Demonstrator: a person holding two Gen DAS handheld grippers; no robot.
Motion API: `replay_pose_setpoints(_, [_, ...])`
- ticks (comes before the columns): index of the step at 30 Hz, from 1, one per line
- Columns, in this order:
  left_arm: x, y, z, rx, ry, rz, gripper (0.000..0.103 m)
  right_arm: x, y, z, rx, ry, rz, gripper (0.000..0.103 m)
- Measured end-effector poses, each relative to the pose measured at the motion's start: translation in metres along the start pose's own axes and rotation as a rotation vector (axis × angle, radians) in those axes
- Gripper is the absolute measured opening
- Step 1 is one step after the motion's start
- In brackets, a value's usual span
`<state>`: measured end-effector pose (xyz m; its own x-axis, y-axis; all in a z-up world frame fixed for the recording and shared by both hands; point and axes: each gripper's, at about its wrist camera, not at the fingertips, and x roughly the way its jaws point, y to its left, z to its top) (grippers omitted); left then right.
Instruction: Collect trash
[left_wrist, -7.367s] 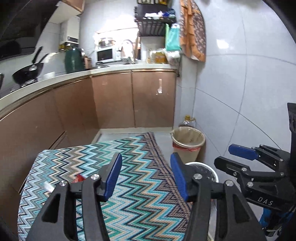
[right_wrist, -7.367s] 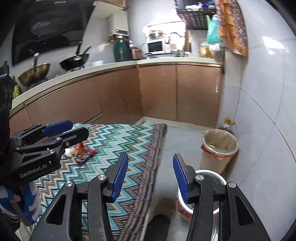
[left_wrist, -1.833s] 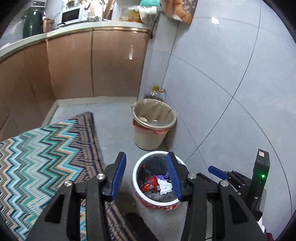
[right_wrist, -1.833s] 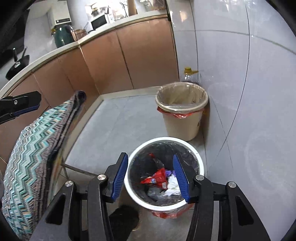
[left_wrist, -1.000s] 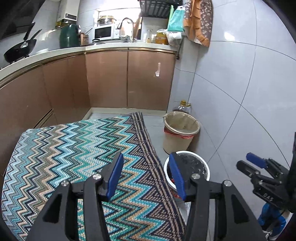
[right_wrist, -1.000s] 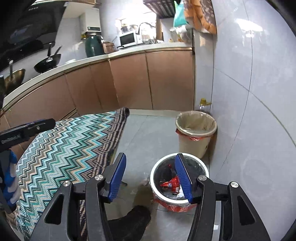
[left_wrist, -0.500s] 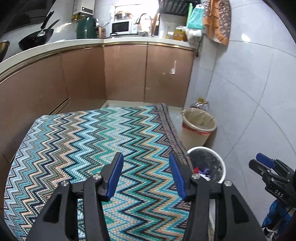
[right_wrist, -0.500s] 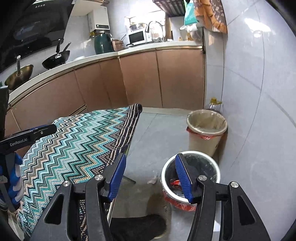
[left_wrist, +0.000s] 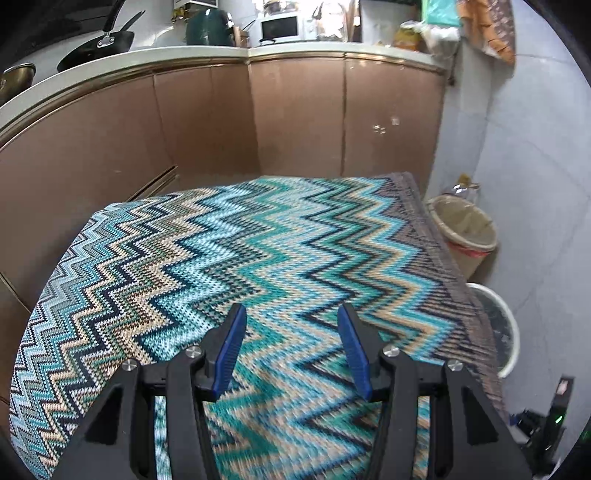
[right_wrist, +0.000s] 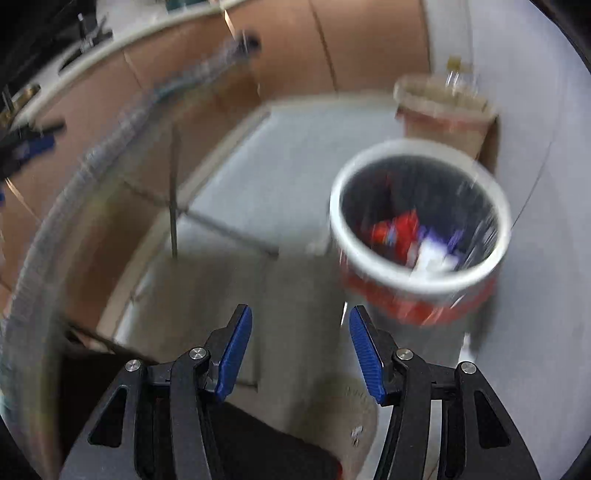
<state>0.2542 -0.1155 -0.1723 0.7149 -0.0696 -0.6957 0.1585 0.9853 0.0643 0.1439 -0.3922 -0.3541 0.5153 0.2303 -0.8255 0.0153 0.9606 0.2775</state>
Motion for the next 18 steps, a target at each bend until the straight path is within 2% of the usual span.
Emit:
replay_pose_setpoints(4, [0.022,0.003,-0.002,0.007,0.005,0.056,0.049,0.075,-0.005,-0.014,-0.065,0.132,0.024,0.055])
replay_pose_setpoints(8, [0.034,0.005,-0.007,0.012,0.016,0.072,0.049,0.138,0.001,-0.009,-0.121,0.207,0.047,0.055])
replay_pose_setpoints(11, [0.035,0.005,-0.005,0.008,0.001,0.068,0.049,0.187,0.012,0.003,-0.159,0.234,0.054,0.055])
replay_pose_setpoints(18, [0.05,0.004,-0.007,0.003,0.07,0.026,0.049,0.29,0.028,0.047,-0.155,0.248,-0.016,0.055])
